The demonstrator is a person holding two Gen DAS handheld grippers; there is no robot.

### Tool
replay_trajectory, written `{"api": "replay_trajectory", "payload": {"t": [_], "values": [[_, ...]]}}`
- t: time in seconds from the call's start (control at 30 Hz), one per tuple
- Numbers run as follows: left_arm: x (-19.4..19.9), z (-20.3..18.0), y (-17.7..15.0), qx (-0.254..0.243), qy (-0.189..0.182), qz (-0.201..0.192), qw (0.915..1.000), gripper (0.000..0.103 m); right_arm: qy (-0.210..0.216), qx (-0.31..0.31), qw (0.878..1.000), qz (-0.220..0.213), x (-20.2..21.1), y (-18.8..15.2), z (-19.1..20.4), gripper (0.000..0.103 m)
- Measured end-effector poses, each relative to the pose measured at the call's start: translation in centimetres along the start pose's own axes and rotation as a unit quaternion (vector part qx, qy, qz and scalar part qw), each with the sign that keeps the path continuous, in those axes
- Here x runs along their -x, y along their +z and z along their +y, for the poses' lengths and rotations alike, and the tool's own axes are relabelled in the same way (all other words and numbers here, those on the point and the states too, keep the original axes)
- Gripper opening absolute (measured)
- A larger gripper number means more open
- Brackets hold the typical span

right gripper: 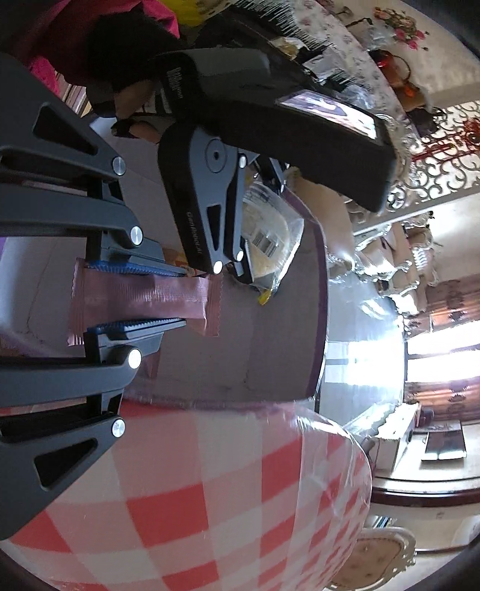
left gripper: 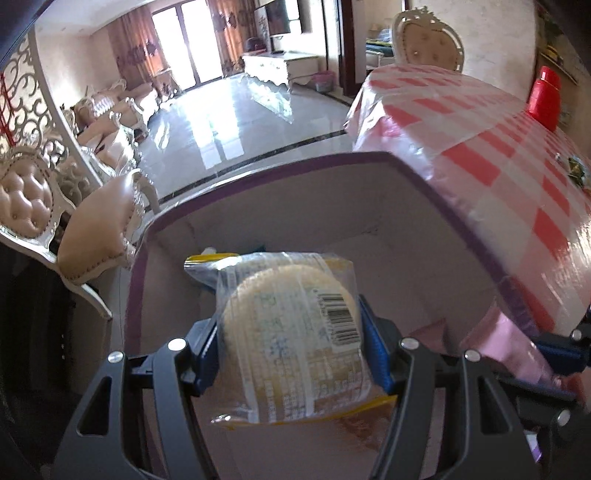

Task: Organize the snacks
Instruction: 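Carry the round cake and pink wafer over the lavender box with both grippers, then open both grippers to drop the cake and pink wafer into the box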

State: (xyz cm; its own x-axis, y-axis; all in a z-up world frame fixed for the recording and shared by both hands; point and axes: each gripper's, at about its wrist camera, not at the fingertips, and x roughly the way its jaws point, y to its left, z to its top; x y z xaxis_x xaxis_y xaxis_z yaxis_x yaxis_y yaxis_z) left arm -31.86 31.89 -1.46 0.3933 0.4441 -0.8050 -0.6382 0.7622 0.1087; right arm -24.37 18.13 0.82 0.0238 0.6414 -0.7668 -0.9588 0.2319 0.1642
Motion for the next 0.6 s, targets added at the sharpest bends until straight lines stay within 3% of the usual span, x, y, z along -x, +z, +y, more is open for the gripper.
{"api": "replay_trajectory", "payload": {"t": [0.23, 0.6], "values": [[-1.3, 2.3, -0.6, 0.024, 0.007, 0.017, 0.9995, 0.065, -0.003, 0.014, 1.000, 0.021, -2.0, 0.3, 0.3, 0.021], [-2.0, 2.4, -0.6, 0.025, 0.009, 0.026, 0.9993, 0.065, -0.019, 0.023, 0.998, 0.053, -4.1, 0.7, 0.6, 0.021]]}}
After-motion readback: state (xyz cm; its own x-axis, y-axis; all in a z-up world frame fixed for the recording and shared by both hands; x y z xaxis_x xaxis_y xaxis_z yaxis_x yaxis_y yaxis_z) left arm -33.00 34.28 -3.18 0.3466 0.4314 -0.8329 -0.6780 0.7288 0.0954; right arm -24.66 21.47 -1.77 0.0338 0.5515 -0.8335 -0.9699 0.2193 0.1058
